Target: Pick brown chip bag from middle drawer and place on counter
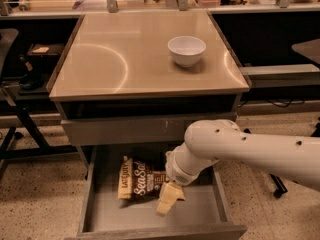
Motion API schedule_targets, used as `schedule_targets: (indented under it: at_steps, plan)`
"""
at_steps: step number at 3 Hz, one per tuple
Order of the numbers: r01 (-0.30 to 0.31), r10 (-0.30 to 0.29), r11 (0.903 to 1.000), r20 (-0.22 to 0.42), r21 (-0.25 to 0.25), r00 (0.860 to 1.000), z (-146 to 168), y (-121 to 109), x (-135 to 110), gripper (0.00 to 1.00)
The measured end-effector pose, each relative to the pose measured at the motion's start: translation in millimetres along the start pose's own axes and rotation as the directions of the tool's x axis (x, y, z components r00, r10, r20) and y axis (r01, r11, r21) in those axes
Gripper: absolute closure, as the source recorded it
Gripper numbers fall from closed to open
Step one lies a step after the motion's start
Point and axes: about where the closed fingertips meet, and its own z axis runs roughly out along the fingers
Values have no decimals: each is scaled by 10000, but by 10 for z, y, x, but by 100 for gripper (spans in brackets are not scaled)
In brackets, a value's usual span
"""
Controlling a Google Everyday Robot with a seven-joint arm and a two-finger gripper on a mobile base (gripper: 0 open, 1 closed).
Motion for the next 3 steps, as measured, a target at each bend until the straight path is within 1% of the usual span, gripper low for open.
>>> schedule_targets:
  at_steps: [1, 2, 3]
  plan:
    - [-4, 3, 9999, 118, 101, 9999, 241, -148, 35, 0]
    - [251, -253, 9996, 174, 159, 9995, 551, -380, 63, 0]
    - [227, -227, 9997, 513, 4, 9984, 958, -695, 106, 0]
